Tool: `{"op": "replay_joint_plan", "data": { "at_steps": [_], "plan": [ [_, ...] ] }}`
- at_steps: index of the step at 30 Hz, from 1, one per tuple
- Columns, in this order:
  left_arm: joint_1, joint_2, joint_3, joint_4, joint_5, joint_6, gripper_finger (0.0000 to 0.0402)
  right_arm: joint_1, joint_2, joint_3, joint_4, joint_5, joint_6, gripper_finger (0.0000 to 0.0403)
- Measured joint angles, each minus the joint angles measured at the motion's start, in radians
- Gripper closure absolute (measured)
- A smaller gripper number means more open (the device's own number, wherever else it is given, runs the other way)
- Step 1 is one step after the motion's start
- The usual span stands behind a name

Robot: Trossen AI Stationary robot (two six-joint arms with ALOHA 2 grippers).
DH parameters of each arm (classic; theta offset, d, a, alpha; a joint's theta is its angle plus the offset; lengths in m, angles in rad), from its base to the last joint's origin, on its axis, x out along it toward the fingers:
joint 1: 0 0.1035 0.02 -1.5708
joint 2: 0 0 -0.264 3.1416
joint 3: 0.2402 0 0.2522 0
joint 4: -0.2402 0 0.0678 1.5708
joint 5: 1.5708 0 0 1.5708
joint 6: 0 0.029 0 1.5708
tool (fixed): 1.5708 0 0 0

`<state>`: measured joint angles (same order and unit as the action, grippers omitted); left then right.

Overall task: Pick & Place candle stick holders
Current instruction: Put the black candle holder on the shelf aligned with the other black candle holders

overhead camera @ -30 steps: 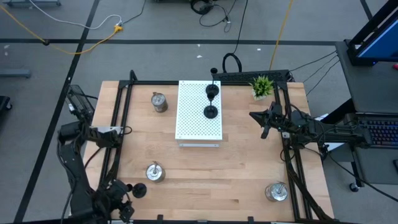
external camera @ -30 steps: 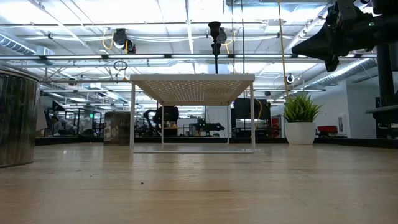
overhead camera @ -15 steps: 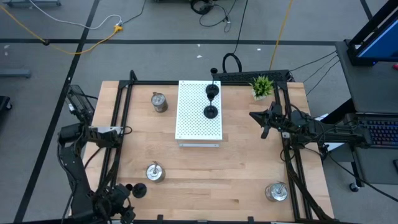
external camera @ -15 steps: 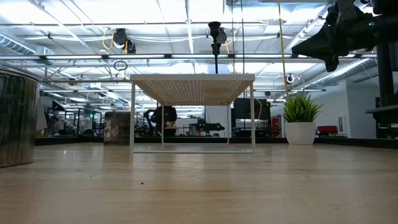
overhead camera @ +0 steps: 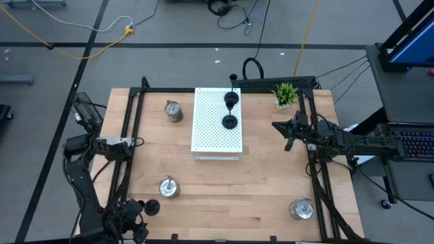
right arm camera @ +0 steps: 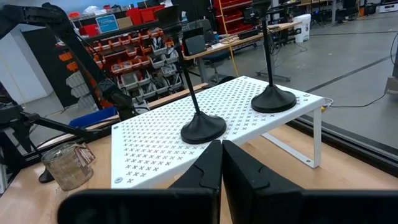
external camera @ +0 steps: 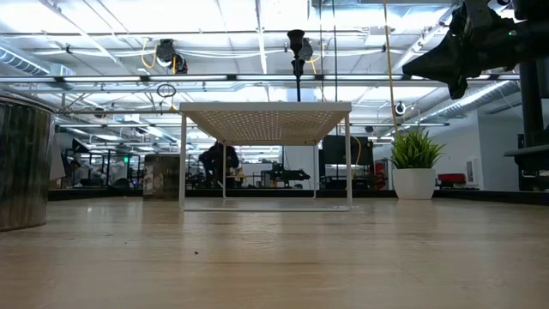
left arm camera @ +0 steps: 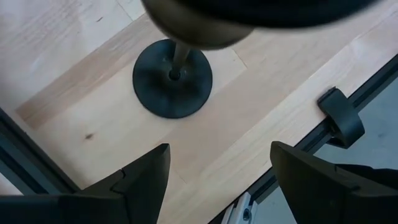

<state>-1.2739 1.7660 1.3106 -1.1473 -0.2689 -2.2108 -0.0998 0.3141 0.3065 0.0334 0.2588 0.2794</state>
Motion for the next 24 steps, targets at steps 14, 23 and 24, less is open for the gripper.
{"op": "replay_joint_plan", "data": {
  "at_steps": [14,23,24],
  "plan": [
    [-0.007,-0.004,-0.053,0.032,-0.021,0.032,0.0119,0.0,0.0,0.0,0.0,0.0,0.0,0.0399],
    [-0.006,-0.002,-0.071,0.028,-0.027,0.031,0.0119,0.0,0.0,0.0,0.0,0.0,0.0,0.0399],
    [-0.006,-0.002,-0.071,0.02,-0.027,0.028,0.0119,0.0,0.0,0.0,0.0,0.0,0.0,0.0399]
  ]
}}
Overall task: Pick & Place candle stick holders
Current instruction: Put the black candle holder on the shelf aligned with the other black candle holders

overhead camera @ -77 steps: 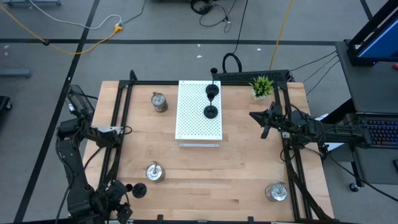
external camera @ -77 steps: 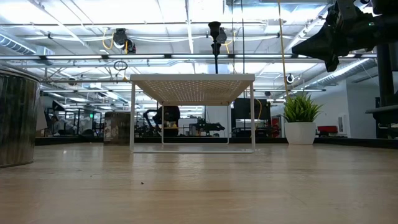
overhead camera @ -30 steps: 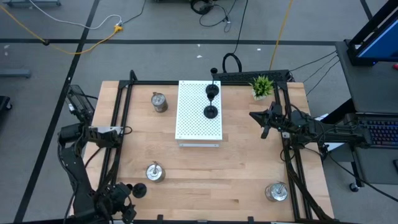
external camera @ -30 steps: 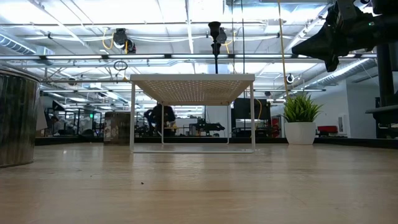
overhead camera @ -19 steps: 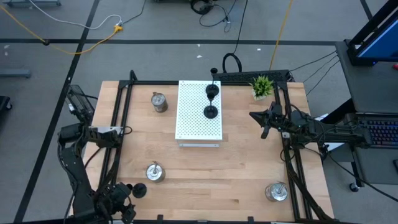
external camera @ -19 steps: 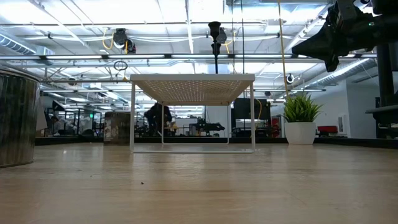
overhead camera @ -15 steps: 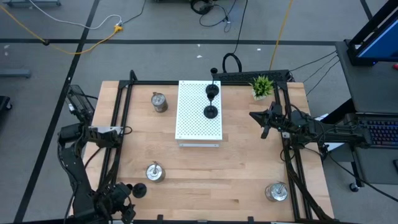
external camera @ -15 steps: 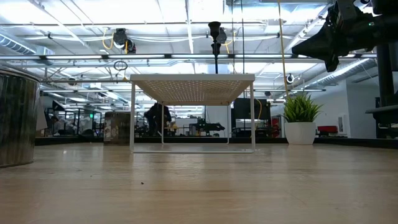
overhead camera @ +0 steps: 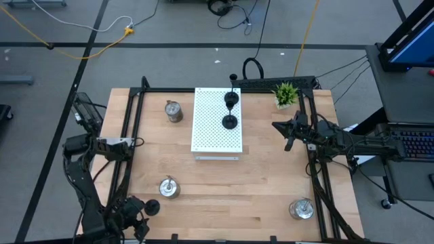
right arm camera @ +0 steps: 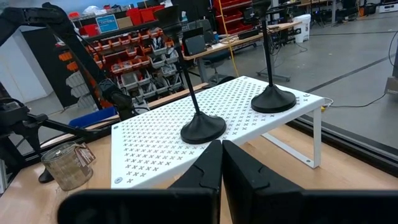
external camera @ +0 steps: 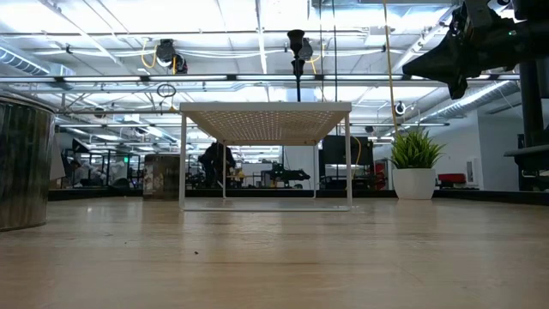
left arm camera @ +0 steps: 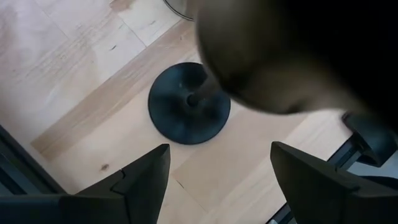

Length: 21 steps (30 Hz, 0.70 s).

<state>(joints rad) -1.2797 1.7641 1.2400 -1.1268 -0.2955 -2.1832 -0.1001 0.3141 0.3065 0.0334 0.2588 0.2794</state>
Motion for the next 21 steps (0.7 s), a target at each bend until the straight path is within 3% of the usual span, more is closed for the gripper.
{"op": "replay_joint_plan", "data": {
  "at_steps": [21],
  "plan": [
    [-0.009,-0.064,0.055,-0.129,0.029,-0.055,0.0119,0.0,0.0,0.0,0.0,0.0,0.008,0.0399]
  ]
}}
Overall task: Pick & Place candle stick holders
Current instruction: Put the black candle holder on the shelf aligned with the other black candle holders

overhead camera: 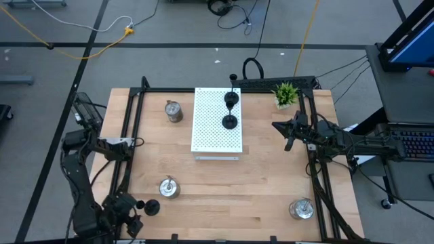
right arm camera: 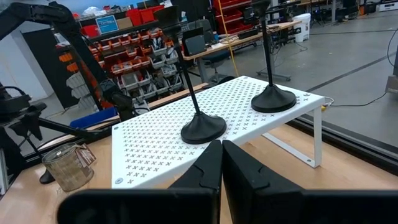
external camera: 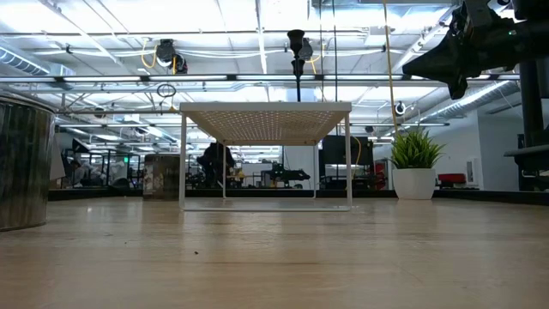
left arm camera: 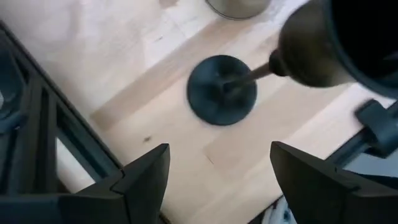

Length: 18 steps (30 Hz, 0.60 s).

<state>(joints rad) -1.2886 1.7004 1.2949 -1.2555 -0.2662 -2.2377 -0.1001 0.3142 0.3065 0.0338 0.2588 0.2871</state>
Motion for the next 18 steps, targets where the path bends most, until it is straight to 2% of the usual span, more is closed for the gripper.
{"op": "replay_joint_plan", "data": {
  "at_steps": [2,6,18],
  "plan": [
    [0.002,0.0,-0.003,-0.003,-0.014,0.001,0.0119,0.0,0.0,0.0,0.0,0.0,0.0,0.0399],
    [0.002,0.002,-0.01,-0.045,-0.133,-0.023,0.0119,0.0,0.0,0.0,0.0,-0.001,0.0,0.0399],
    [0.011,0.002,-0.038,-0.076,-0.194,-0.013,0.0119,0.0,0.0,0.0,0.0,0.0,0.0,0.0399]
  ]
}}
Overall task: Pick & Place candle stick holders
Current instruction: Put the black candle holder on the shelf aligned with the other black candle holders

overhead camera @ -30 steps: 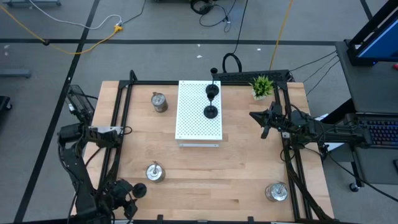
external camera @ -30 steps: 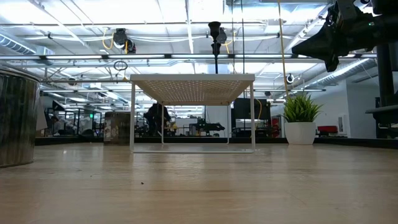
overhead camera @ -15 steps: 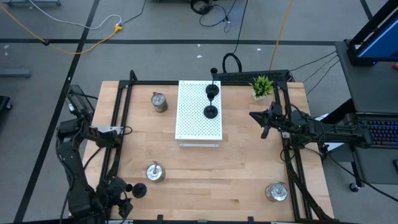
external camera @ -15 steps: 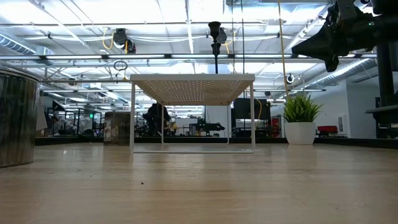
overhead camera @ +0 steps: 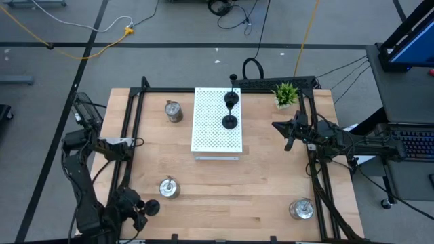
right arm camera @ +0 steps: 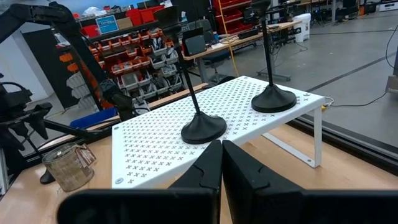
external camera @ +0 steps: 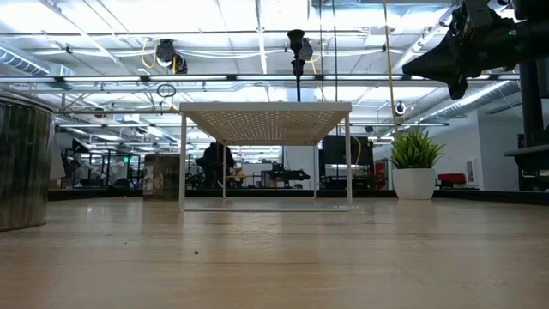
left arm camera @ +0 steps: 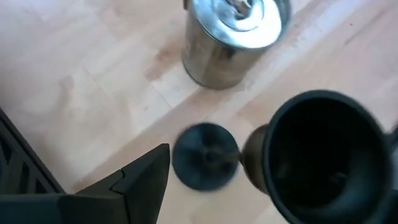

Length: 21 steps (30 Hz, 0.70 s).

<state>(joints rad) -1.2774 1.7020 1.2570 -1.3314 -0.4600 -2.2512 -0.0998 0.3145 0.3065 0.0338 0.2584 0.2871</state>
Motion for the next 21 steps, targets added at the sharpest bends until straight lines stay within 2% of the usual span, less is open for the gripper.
{"op": "replay_joint_plan", "data": {
  "at_steps": [12,21],
  "plan": [
    [0.008,0.0,-0.058,0.008,-0.015,-0.003,0.0119,0.0,0.0,0.0,0.0,0.0,0.015,0.0399],
    [0.026,-0.002,-0.096,0.042,-0.066,0.001,0.0128,0.0,0.0,0.0,0.0,0.0,0.015,0.0399]
  ]
}}
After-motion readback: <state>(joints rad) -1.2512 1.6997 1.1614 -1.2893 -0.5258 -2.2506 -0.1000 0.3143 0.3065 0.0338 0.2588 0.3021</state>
